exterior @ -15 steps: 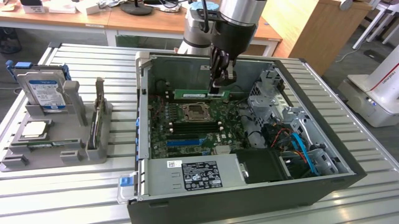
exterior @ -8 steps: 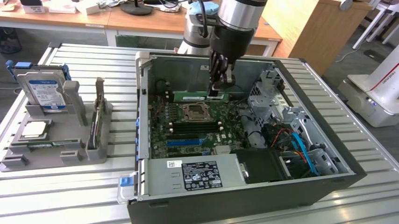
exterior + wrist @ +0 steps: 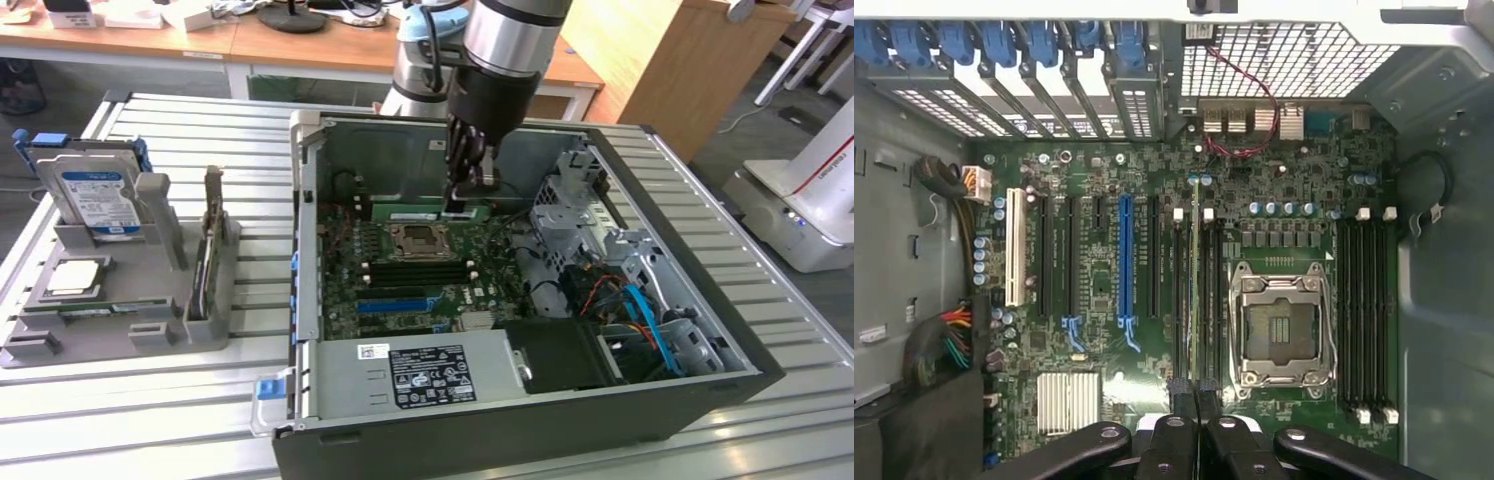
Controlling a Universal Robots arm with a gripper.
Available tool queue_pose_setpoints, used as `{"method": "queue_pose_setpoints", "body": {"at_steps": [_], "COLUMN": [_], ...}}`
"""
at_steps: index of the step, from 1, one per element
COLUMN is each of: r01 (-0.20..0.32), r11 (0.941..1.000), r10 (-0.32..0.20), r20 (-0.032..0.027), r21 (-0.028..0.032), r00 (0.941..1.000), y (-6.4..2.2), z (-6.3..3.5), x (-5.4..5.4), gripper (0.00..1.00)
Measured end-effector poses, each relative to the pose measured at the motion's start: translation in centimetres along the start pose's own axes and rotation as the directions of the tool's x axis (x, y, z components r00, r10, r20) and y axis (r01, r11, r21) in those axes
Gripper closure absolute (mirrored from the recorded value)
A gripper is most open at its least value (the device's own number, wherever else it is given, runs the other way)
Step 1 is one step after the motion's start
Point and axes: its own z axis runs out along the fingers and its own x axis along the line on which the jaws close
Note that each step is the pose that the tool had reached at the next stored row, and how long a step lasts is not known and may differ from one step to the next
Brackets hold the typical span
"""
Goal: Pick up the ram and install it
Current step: 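Insert the ram into the slot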
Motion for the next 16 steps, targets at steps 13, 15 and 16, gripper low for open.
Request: {"method": "queue_pose_setpoints", "body": {"at_steps": [13, 15, 16], "r01": [0.0, 0.0, 0.0], "r11": [1.0, 1.0, 1.0], "r10": [0.0, 0.0, 0.0], "r20": [0.0001, 0.0001, 0.0], "r21": [0.0, 0.0, 0.0], "r00": [1.0, 1.0, 1.0], "y": [-0.06, -0.07, -0.07], "z": [1.47, 1.69, 1.8], "x": [0.0, 0.0, 0.0], "gripper": [0.88, 0.88, 0.88]}}
